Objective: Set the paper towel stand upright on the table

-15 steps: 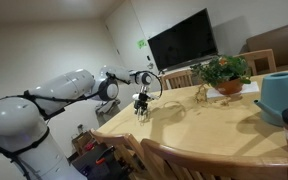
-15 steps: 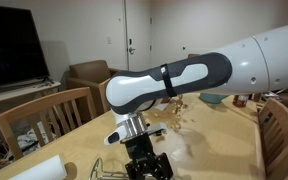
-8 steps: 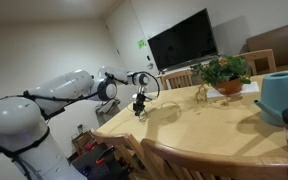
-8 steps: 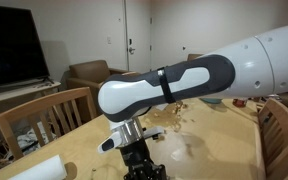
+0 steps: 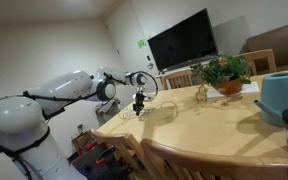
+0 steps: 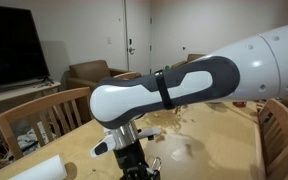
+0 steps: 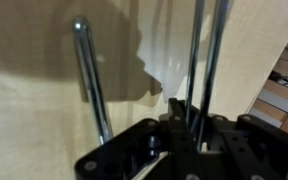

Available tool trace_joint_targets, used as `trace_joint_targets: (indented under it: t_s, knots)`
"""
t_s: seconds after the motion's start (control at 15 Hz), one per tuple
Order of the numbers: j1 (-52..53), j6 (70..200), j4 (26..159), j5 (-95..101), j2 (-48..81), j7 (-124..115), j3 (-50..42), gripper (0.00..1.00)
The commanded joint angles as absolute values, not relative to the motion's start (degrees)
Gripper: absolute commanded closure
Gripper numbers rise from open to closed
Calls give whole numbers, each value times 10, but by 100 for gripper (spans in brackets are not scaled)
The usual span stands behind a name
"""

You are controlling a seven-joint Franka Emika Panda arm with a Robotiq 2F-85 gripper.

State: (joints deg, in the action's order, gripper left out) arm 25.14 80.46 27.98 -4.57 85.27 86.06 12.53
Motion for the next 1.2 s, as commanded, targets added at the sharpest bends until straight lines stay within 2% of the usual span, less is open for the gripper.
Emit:
trace_joint_targets:
  t_s: [0.0, 0.47, 0.87, 1.13]
  knots:
    - [265, 824, 248, -33, 852, 824, 112, 99]
    - [289, 858, 187, -13, 850, 761, 98, 99]
    - [312, 918, 207, 7, 820, 604, 73, 99]
    - [318, 909, 216, 12, 807, 512, 68, 99]
